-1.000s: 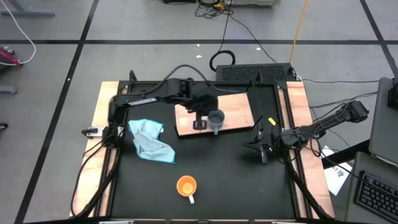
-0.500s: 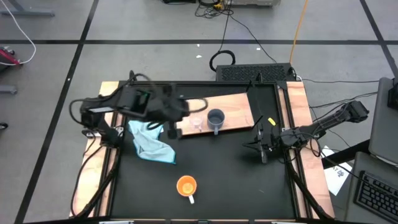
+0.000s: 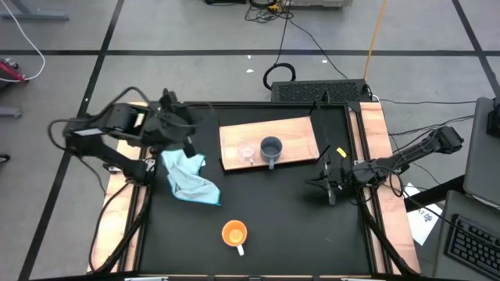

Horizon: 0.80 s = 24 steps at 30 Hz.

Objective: Stack small to large cups/mugs on shelf
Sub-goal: Put the yellow mug on the shelf

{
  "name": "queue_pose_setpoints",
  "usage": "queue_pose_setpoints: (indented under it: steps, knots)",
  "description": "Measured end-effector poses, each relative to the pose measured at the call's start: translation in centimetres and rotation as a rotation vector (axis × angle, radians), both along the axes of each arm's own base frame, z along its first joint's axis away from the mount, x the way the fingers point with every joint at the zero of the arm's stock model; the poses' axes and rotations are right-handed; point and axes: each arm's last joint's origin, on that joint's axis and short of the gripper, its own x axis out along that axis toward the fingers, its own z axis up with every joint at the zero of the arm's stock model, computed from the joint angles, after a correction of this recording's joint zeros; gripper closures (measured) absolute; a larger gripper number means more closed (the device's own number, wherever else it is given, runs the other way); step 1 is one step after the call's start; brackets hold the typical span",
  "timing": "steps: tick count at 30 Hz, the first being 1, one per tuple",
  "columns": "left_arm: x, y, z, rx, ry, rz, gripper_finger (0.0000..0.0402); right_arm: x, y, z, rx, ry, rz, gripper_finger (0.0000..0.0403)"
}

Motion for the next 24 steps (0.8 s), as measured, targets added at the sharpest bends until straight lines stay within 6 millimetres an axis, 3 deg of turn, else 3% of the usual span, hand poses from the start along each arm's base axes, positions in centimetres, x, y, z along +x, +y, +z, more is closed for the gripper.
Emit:
queue_pose_setpoints:
  steps: [5, 12, 17, 24]
  knots:
    - [-2.6, 0.7, -2.8, -0.070, -0.184, -0.061, 0.0401, 0.0, 0.0, 0.0, 0.001, -0.001, 0.000, 0.0403]
    - [-3.9, 0.4, -7.1, -0.140, -0.423, -0.256, 0.0401, 0.0, 0.0, 0.1, 0.004, -0.009, 0.001, 0.0403]
    - [-4.7, 0.5, -11.6, -0.127, -0.403, -0.271, 0.0401, 0.0, 0.0, 0.1, 0.006, -0.009, 0.000, 0.0403]
    - [-7.1, 0.9, -14.9, -0.163, -0.534, -0.234, 0.0401, 0.0, 0.0, 0.1, 0.015, -0.009, -0.001, 0.0403]
